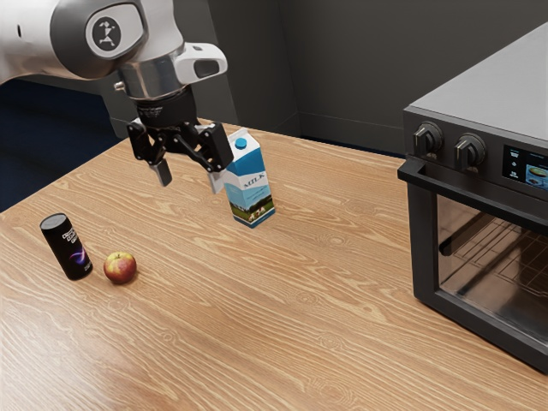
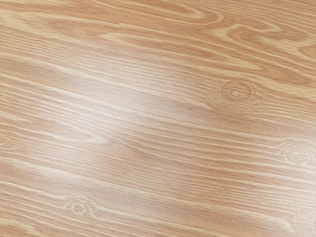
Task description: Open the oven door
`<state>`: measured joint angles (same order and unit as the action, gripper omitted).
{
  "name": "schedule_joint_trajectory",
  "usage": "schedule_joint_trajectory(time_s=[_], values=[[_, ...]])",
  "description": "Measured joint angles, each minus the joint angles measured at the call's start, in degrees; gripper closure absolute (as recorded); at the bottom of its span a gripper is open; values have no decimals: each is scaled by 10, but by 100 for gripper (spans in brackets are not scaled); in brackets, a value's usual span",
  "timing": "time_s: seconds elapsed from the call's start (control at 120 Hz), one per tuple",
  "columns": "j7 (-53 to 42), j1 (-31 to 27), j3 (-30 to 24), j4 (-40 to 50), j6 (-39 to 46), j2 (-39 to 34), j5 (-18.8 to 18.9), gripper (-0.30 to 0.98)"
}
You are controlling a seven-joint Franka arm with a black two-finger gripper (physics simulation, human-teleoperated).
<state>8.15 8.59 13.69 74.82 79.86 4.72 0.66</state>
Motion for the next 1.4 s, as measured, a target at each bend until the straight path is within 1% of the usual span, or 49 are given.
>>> schedule_joint_trajectory(time_s=[0.167, 0.192, 0.233, 0.275, 0.35, 0.392, 0.442, 0.483, 0.525, 0.6, 0.725, 0.917, 1.017, 1.133, 1.192, 1.233, 1.317, 1.4], values=[[0, -1, 4, -7, 0, -4, -3, 0], [-2, 1, 3, -20, -1, -17, -3, 0], [-29, 0, -9, -60, 0, -69, -5, 0], [-79, -29, -61, -78, -6, -121, -26, 0], [-165, 14, -149, -70, -38, -144, -45, 0], [-217, 29, -212, -28, -31, -164, -42, 0], [-281, 37, -266, 36, -7, -199, -40, 0], [-334, 40, -295, 77, 16, -212, -37, 0], [-384, 40, -309, 108, 42, -216, -35, 0], [-471, 40, -320, 129, 84, -209, -36, 0], [-598, 40, -326, 135, 135, -196, -49, 0], [-751, 40, -329, 135, 186, -182, -67, 0], [-814, 40, -331, 141, 204, -177, -71, 0], [-875, 41, -335, 187, 229, -187, -75, 0], [-902, 41, -334, 241, 250, -226, -86, 0], [-919, 42, -334, 264, 265, -241, -95, 0], [-951, 42, -333, 277, 288, -250, -112, 0], [-978, 42, -333, 277, 309, -244, -125, 0]])
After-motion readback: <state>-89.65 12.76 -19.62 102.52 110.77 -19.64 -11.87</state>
